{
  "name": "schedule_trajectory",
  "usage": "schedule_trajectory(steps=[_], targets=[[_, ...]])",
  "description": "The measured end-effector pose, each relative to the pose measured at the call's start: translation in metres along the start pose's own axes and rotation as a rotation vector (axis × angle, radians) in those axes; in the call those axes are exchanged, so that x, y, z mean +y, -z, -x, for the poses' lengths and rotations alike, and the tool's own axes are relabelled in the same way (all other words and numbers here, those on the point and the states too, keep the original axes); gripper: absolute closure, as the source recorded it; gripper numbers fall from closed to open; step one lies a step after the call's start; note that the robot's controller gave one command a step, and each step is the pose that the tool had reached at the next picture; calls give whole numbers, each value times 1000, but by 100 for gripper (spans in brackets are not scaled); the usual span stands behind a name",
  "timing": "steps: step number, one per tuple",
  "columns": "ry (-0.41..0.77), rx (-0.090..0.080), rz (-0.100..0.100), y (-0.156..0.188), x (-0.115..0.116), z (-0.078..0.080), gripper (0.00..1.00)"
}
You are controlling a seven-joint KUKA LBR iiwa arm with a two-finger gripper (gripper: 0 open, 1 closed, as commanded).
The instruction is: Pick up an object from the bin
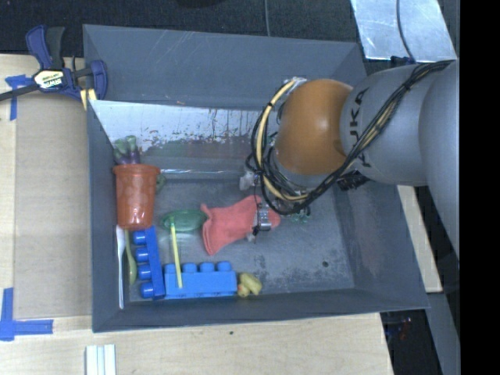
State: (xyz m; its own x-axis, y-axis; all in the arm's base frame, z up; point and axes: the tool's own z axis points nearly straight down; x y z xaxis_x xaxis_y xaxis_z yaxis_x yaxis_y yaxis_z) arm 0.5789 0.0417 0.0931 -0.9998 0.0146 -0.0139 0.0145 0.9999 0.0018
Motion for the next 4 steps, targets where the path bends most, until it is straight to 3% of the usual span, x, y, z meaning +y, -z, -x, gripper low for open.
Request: schedule_trajectory(steps=[1,2,3,4], targets=[[-85,-6,1,-21,-2,5,100],[-86,-6,1,-21,-2,5,100],[2,0,-1,19,23,-10,100],[216,-2,0,96,12,8,100]])
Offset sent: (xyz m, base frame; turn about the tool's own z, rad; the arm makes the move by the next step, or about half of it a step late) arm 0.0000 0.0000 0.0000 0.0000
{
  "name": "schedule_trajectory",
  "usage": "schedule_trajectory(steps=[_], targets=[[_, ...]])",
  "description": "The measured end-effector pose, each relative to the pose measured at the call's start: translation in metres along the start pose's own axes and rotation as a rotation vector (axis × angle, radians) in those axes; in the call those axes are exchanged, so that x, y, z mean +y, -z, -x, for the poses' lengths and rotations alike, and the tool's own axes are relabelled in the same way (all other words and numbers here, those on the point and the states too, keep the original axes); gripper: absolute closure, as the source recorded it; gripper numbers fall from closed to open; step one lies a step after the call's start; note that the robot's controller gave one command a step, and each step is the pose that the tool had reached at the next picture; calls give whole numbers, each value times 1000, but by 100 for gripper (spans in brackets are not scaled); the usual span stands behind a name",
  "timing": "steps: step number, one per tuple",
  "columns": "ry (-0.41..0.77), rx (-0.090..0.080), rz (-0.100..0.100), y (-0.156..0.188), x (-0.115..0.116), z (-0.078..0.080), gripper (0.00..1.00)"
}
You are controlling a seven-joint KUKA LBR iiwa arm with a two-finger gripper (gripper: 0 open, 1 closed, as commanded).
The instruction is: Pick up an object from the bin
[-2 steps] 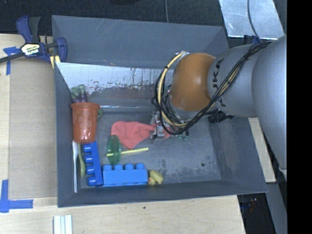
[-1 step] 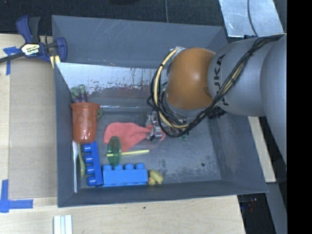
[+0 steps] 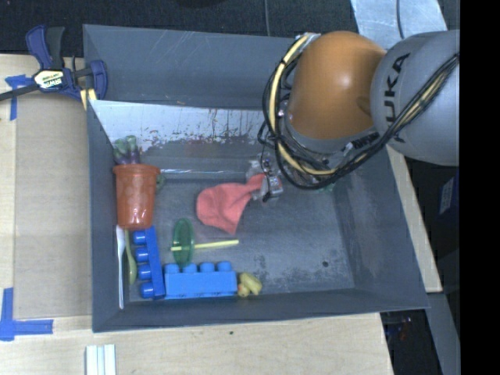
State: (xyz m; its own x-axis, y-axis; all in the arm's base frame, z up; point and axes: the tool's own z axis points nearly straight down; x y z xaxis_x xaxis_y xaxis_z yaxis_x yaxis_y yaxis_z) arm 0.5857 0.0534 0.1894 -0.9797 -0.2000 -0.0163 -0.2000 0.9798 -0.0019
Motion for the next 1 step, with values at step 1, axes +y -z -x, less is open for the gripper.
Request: schedule_trajectory(steps=[1], targets=[[62,1,1,74,1,-5,100]])
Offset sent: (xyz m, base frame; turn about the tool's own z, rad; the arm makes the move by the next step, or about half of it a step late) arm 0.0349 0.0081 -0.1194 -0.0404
